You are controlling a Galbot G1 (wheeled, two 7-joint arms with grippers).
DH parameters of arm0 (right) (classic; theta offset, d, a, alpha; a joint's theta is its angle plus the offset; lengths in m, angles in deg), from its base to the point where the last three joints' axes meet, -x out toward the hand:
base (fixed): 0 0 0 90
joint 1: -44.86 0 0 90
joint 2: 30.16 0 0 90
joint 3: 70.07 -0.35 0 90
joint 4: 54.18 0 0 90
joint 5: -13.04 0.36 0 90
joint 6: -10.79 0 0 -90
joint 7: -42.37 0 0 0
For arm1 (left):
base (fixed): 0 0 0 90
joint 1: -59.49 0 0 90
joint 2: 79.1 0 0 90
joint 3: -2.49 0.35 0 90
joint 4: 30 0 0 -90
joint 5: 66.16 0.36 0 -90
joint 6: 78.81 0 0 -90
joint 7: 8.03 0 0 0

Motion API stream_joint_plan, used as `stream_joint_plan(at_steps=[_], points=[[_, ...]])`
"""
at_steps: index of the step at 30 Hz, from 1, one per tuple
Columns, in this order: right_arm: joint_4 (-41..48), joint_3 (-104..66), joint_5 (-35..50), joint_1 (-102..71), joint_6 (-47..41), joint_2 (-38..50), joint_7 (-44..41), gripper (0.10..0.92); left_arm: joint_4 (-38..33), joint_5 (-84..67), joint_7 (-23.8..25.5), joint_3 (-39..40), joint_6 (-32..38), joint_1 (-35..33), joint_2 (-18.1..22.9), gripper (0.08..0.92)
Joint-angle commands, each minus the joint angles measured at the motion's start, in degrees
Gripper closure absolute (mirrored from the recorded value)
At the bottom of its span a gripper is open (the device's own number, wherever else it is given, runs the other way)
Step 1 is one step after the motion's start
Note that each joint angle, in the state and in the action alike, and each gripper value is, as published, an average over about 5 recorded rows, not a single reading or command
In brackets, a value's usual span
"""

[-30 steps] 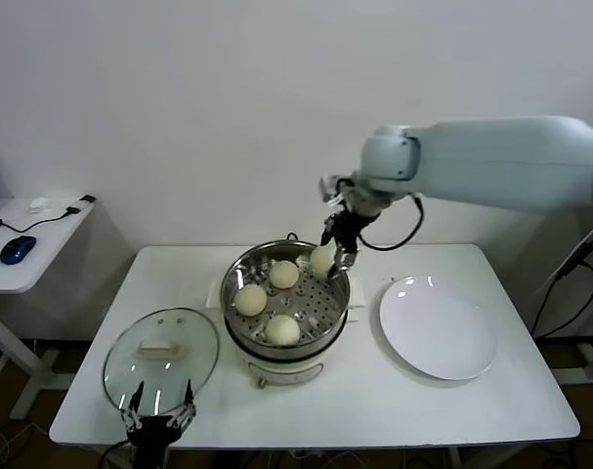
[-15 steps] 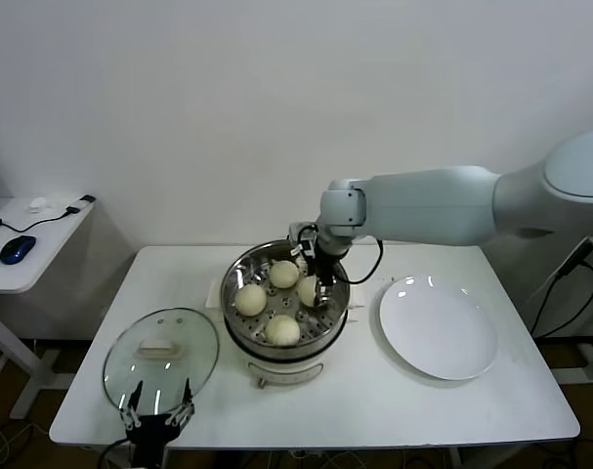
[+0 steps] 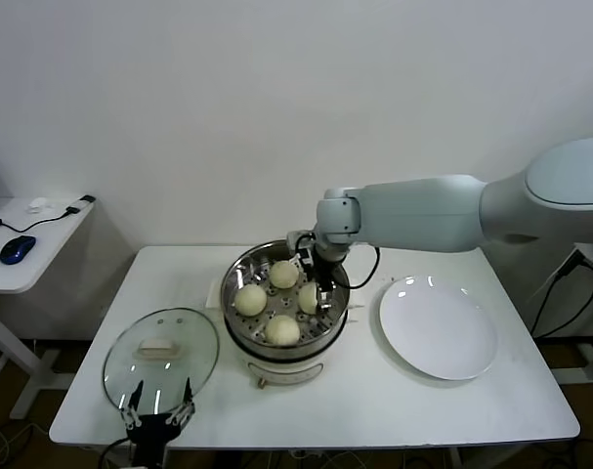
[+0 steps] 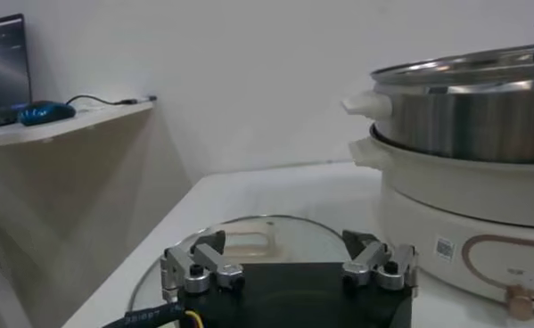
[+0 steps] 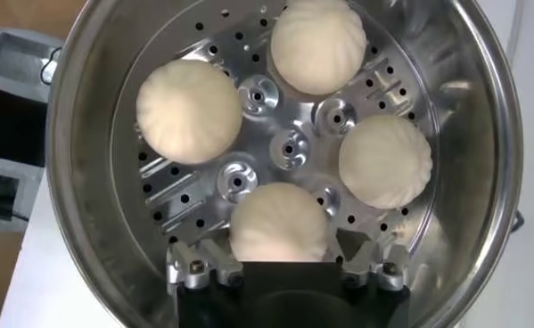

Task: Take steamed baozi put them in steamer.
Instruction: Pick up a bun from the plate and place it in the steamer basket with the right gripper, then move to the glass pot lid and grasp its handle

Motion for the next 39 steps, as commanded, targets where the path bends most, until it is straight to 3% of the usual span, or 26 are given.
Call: stream_joint_plan(at_steps=[1, 5, 9, 14, 19, 24, 31, 39], points=[[0.8, -3.9, 0.0, 1.7, 6.5, 3.4, -5.0, 0.205, 0.0, 0.0, 0.0, 0.0, 0.0, 0.0, 0.0, 0.177], [1.2, -12.9, 2.2, 1.4, 7.4, 10.4, -3.1, 0.203, -0.3, 0.3, 0.3, -0.1, -0.2, -0.1, 0.0, 0.177], [2.4, -30.3, 2.4, -6.7, 6.0, 17.6, 13.4, 0.202, -0.9, 0.5, 1.6, -0.5, -0.9, -0.2, 0.0, 0.177], [3.8, -50.1, -5.5, -17.9, 6.7, 24.3, 29.5, 0.203, -1.4, -0.4, 1.9, -1.3, -2.4, 0.4, 0.2, 0.177], [-2.7, -69.0, -8.3, -33.8, 6.0, 34.4, 37.6, 0.202, -2.4, -3.4, 2.4, -1.7, -4.4, 1.7, 0.0, 0.177], [-9.5, -91.6, -14.1, -60.5, 8.1, 42.8, 38.9, 0.203, -2.5, -5.2, 3.8, -2.8, -3.5, 3.5, -0.8, 0.177], [-11.6, -125.8, -20.8, -98.7, 21.2, 38.2, 35.7, 0.203, -1.4, -6.7, 4.5, -3.5, -1.8, 6.3, -2.0, 0.177], [-13.1, -139.5, -24.9, -118.4, 30.6, 24.5, 34.0, 0.203, -0.4, -1.4, 5.4, -5.0, 1.1, 9.0, -4.8, 0.177]])
